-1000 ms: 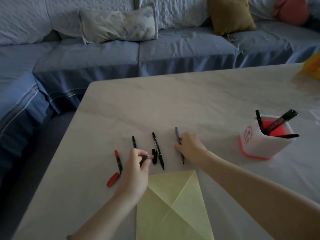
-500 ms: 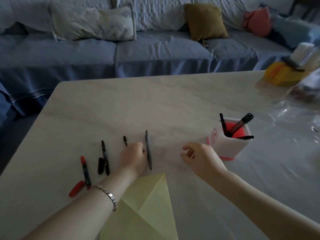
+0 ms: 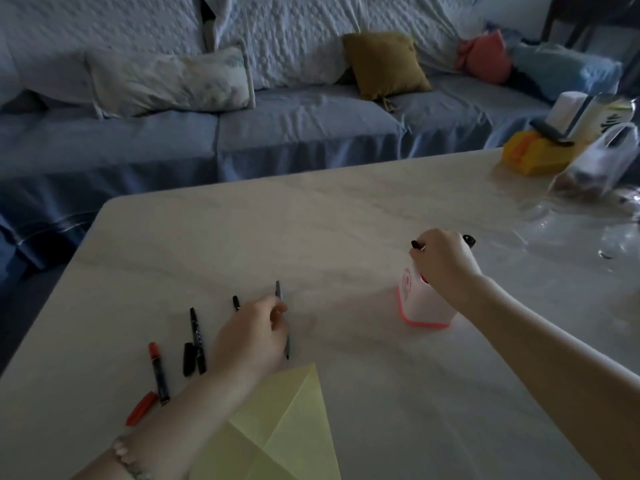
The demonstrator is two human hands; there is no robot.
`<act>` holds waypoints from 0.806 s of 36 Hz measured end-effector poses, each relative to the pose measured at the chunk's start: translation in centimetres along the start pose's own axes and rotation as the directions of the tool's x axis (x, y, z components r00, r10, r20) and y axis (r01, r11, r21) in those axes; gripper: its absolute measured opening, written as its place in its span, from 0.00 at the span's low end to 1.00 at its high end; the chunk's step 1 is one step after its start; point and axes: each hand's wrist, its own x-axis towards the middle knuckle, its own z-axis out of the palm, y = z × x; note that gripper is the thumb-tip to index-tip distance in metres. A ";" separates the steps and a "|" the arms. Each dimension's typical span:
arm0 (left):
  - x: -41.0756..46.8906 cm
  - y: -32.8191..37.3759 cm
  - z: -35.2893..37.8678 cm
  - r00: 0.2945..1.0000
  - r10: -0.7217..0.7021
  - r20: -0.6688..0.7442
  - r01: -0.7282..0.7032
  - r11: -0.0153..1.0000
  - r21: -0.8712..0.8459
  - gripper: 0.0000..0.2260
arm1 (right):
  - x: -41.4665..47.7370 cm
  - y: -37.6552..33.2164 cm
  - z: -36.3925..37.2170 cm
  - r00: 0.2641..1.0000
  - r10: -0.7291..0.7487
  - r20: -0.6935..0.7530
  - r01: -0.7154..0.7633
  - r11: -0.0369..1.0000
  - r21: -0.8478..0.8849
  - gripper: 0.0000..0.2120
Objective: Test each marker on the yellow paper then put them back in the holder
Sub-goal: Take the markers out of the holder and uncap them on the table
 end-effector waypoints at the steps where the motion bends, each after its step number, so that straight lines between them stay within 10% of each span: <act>1: -0.2 0.3 -0.1 1.000 0.015 -0.009 -0.015 1.000 -0.010 0.10 | -0.2 0.3 0.0 1.000 0.005 -0.023 -0.005 1.000 0.012 0.10; 13: -2.8 4.0 0.7 0.946 0.311 -0.085 -0.323 0.904 -0.281 0.17 | -8.6 -2.9 -5.1 0.783 -0.301 -0.545 0.533 0.776 0.337 0.09; 17: -3.3 3.9 0.1 0.935 0.355 -0.018 -0.346 0.897 -0.276 0.17 | -9.7 -5.7 -3.6 0.959 -0.133 -0.249 0.282 0.476 0.833 0.07; 21: -4.0 2.4 -0.2 0.949 0.314 0.035 -0.296 0.923 -0.246 0.08 | -10.6 -7.7 -1.4 0.997 -0.015 0.069 -0.064 0.229 0.971 0.05; 29: -5.2 0.5 -1.0 0.958 0.278 0.067 -0.265 0.951 -0.157 0.09 | -13.2 -9.8 2.8 0.926 -0.176 0.333 -0.269 0.312 0.911 0.07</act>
